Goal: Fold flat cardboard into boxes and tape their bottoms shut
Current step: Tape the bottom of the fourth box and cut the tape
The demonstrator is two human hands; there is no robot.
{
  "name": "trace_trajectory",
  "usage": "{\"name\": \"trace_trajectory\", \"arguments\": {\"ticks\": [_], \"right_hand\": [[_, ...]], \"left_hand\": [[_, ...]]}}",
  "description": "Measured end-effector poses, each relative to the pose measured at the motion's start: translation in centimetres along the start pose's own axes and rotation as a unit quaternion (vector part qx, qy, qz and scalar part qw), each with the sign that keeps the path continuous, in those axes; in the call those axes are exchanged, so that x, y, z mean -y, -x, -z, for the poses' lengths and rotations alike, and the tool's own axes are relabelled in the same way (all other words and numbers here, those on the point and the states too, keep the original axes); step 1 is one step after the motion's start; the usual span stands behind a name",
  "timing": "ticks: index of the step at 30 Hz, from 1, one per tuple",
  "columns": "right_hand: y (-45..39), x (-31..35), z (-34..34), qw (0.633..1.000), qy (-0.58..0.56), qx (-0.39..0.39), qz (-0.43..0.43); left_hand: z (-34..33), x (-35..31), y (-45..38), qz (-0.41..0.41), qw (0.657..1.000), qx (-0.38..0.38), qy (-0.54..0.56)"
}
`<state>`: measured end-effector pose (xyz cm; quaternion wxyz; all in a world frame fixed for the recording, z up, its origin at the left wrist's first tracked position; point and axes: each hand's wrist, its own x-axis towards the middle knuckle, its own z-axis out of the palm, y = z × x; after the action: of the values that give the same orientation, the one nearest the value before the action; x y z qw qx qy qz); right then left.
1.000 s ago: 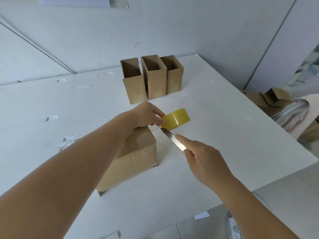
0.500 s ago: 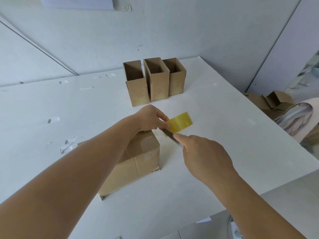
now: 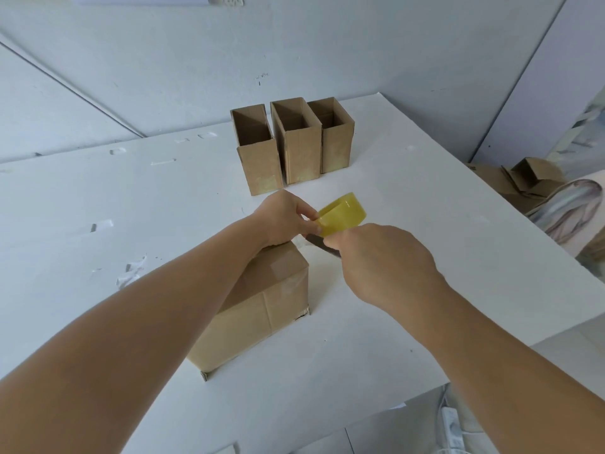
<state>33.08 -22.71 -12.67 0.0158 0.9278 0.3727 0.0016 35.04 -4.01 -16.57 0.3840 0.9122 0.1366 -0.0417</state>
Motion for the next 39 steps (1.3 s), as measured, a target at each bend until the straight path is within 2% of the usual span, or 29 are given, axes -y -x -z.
{"name": "trace_trajectory", "arguments": {"ticks": [2,5,7,11,15,16,17,18,19,21,24,26,28,29,30,32,34,39], "right_hand": [[-0.1,-0.1,-0.6,1.0,0.005,0.017,0.005],[0.7,0.5,-4.1,0.994,0.007,0.101,0.03],[1.2,0.7,-7.0,0.992,-0.029,0.124,0.021],[1.4,0.6,-11.3,0.994,-0.072,0.082,-0.021],[1.3,-0.3,-13.7,0.991,-0.079,0.092,-0.051],[1.1,-0.5,-13.6,0.99,-0.099,0.073,-0.063],[0.8,-0.5,-13.2,0.981,-0.168,0.035,-0.091],[0.3,-0.2,-12.4,0.951,-0.28,0.005,-0.134],[-0.2,0.4,-11.4,0.889,-0.419,-0.007,-0.185],[-1.4,1.8,-9.6,0.722,-0.643,0.003,-0.253],[-3.1,3.8,-8.1,0.54,-0.792,0.047,-0.28],[-4.0,4.5,-7.8,0.472,-0.83,0.04,-0.295],[-4.8,4.7,-8.2,0.432,-0.847,0.028,-0.308],[-5.0,4.8,-8.5,0.425,-0.85,0.026,-0.312],[-5.2,4.9,-8.8,0.429,-0.846,0.025,-0.317],[-5.2,5.3,-9.3,0.466,-0.822,0.028,-0.326],[-5.3,5.5,-9.4,0.485,-0.805,0.028,-0.34],[-5.4,5.7,-9.0,0.468,-0.805,0.029,-0.363]], "left_hand": [[0.0,-0.2,0.1,-0.006,1.0,-0.004,0.025],[0.4,-0.5,0.1,-0.027,0.997,-0.01,0.067],[0.5,-0.4,0.1,-0.019,0.998,-0.01,0.063],[0.4,-0.4,0.1,-0.007,0.999,0.008,0.049],[0.5,-0.6,0.0,-0.002,0.999,0.011,0.051],[0.4,-0.7,0.0,0.0,0.999,0.011,0.053],[0.4,-0.6,0.0,0.001,0.998,0.01,0.055],[0.4,-0.6,0.0,0.003,0.998,0.01,0.059],[0.4,-0.7,0.0,0.004,0.998,0.012,0.062],[0.2,-0.7,0.0,0.008,0.998,0.012,0.061],[0.1,-0.8,-0.1,0.017,0.999,-0.004,0.051],[0.0,-0.6,-0.2,0.024,0.998,-0.011,0.053],[0.0,-0.5,-0.2,0.03,0.998,-0.012,0.057],[0.0,-0.5,-0.3,0.032,0.998,-0.01,0.061],[0.0,-0.5,-0.3,0.035,0.997,-0.006,0.067],[0.0,-0.6,-0.3,0.04,0.995,-0.008,0.087],[0.1,-0.6,-0.3,0.046,0.991,-0.038,0.123],[1.1,-0.4,0.6,0.045,0.961,-0.129,0.241]]}}
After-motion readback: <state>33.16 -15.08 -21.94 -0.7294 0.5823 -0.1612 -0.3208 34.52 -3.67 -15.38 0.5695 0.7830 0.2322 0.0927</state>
